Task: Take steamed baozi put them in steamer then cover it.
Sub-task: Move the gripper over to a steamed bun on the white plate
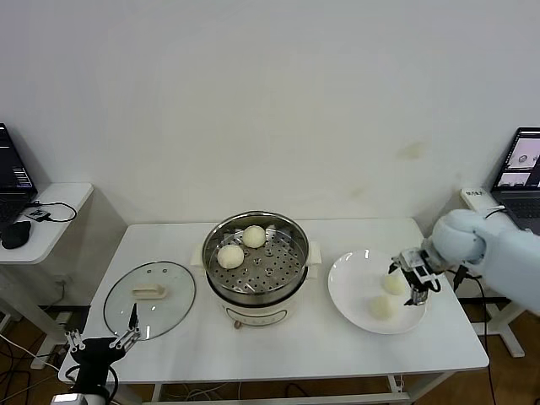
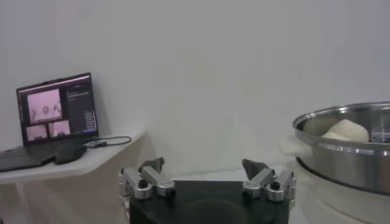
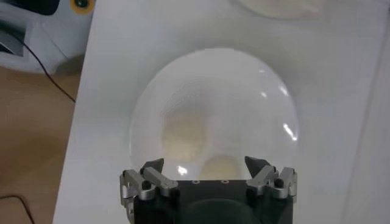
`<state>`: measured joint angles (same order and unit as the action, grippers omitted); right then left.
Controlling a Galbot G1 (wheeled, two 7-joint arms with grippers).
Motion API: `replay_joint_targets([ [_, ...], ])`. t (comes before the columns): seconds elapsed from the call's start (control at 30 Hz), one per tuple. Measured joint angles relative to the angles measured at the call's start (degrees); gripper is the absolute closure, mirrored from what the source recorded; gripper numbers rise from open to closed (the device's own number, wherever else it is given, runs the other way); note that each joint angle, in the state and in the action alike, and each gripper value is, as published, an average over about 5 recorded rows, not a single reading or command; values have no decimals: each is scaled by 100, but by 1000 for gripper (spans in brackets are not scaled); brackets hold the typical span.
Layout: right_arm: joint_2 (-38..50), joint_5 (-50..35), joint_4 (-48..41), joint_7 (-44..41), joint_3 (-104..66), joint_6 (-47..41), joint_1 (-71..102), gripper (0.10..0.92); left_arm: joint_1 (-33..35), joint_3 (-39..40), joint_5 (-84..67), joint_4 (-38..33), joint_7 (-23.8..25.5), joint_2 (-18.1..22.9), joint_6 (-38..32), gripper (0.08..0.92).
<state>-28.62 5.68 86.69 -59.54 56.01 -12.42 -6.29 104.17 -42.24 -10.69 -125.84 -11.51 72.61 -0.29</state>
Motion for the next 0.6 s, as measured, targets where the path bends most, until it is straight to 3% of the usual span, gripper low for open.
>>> replay_joint_targets([
  [0.6,-639,355,-709,228,-626,18,1019,216,66,-103,-6,31,-12,53,-10,177],
])
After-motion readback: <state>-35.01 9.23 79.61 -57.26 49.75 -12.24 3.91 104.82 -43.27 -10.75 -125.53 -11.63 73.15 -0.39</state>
